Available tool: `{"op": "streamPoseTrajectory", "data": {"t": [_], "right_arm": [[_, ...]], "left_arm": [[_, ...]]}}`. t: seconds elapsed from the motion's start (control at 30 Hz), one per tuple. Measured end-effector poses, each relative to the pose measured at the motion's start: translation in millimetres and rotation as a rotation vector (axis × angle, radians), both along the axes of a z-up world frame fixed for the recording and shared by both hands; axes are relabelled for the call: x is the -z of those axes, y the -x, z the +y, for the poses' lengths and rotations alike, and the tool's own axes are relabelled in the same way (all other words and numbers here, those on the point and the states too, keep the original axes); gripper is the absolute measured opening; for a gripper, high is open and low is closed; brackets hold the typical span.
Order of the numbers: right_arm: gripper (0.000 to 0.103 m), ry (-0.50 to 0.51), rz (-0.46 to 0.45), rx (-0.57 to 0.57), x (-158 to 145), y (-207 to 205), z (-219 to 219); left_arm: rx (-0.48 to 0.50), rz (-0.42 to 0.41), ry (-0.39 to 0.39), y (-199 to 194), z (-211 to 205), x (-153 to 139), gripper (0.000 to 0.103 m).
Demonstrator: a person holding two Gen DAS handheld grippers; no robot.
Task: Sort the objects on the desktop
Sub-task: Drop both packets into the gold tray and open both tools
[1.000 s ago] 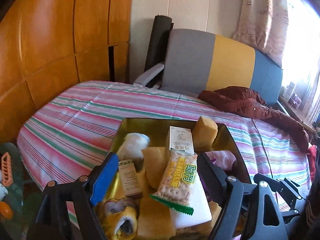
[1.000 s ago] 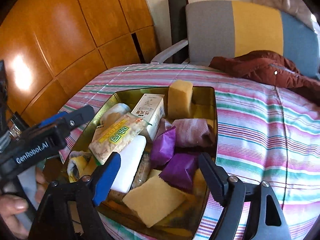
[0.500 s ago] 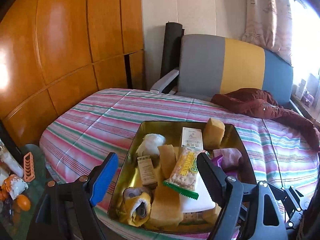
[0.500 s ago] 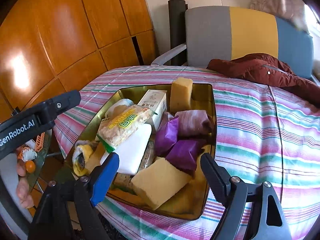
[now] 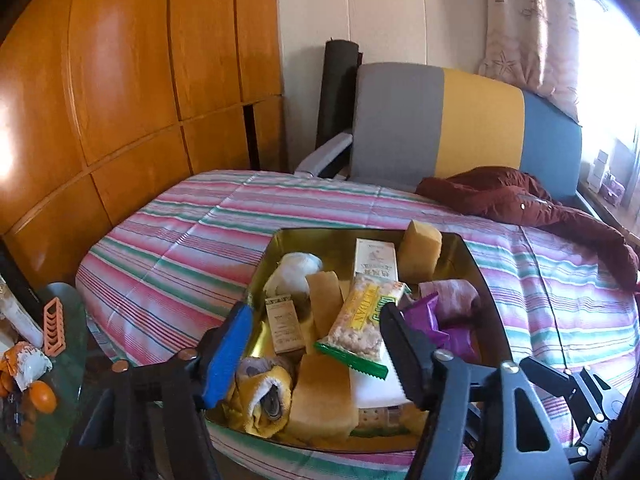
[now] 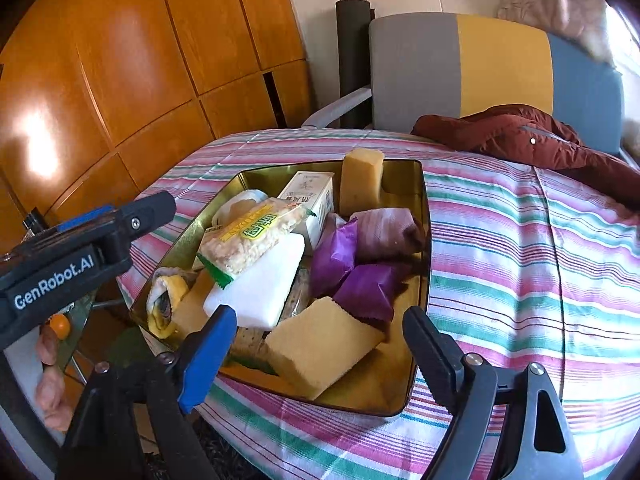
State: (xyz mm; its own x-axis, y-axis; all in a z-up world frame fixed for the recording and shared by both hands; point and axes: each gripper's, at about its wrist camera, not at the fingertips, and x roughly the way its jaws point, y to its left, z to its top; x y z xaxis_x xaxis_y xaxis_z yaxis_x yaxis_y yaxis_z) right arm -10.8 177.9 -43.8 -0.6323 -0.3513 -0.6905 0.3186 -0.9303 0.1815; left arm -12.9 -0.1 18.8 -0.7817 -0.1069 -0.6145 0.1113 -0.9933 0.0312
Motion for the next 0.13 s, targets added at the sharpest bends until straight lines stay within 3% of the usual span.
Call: {"op": "streamPoseTrajectory", "data": {"t": [0.13], "right_arm": [[0.086, -0.007, 0.014, 0.008, -1.7, -1.5, 1.5]], "left_arm": [[-0.002, 0.004, -0.003, 0.5, -1.8, -0.9, 0.062]]}}
